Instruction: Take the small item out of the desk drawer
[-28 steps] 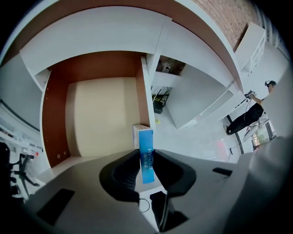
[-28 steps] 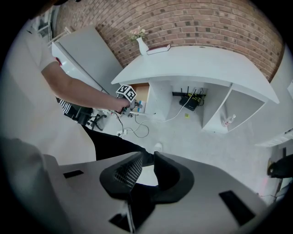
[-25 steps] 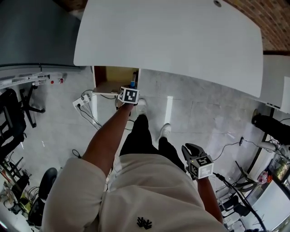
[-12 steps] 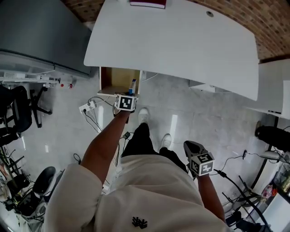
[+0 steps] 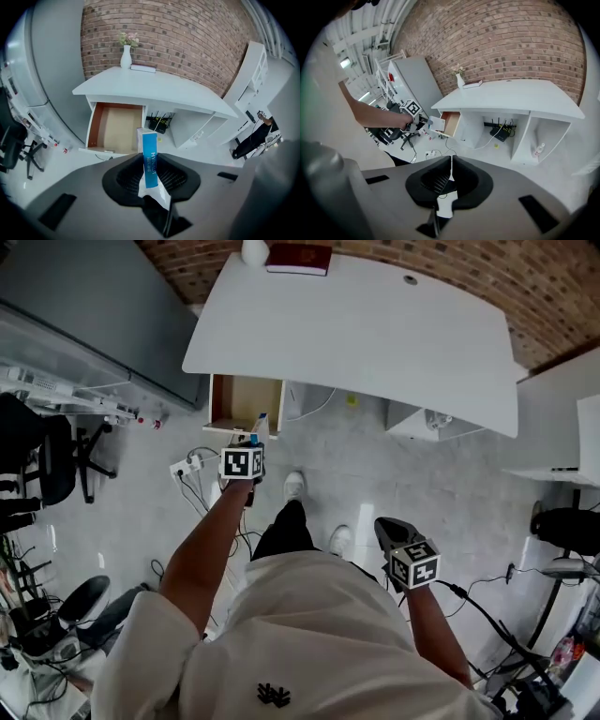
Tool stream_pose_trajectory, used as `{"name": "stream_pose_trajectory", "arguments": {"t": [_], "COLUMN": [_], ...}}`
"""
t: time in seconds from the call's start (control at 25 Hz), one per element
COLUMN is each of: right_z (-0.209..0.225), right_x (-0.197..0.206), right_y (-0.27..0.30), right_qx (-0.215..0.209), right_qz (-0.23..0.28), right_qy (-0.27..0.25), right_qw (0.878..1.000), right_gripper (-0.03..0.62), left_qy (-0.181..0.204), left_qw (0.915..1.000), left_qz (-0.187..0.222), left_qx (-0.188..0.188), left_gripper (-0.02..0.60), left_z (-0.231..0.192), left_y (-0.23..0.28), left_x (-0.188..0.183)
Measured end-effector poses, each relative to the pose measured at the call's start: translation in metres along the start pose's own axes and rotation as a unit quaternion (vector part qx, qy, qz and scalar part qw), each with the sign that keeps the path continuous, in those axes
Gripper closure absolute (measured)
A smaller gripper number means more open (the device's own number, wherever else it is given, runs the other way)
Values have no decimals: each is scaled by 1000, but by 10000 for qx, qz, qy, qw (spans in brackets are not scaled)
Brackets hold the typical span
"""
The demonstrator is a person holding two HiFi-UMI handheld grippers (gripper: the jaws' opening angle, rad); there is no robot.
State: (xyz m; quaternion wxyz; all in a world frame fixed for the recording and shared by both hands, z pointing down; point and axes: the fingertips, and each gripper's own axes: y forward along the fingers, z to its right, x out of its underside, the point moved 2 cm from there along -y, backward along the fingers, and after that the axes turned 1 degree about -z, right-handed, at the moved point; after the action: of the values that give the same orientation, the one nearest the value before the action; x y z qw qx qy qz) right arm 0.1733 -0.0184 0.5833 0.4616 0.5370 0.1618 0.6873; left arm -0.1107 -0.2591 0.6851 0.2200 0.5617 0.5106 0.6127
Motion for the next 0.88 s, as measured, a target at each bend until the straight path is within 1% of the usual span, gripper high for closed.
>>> {"name": "stream_pose_trajectory", "arguments": {"t": [0.12, 0.28, 0.52, 0.72, 0.88], "right_z": [-1, -3, -26, -26, -26], "right_x": [13, 33, 42, 55, 67], "right_y": [-13, -28, -35, -52, -64], "right_qx": [-125, -239, -455, -506, -525], "right_qz": [60, 57, 83, 137, 133], "right_qy": [-100, -173, -479, -608, -642], "right_qw": [9999, 9995, 9978, 9968, 9965], "right_gripper": [559, 559, 559, 559, 560], "left_qy": [-121, -133, 61, 157, 225], "left_qw": [9998, 9994, 9988, 9980, 9975], "left_qz": [136, 280, 374, 495, 536], "left_qx": [54, 178, 297, 368, 404], "left_gripper": [485, 486, 486, 486, 486], "left_z": [18, 46, 71, 102, 117], "left_y": [-32, -70, -115, -141, -159], "left_x": [17, 40, 77, 95, 108]}}
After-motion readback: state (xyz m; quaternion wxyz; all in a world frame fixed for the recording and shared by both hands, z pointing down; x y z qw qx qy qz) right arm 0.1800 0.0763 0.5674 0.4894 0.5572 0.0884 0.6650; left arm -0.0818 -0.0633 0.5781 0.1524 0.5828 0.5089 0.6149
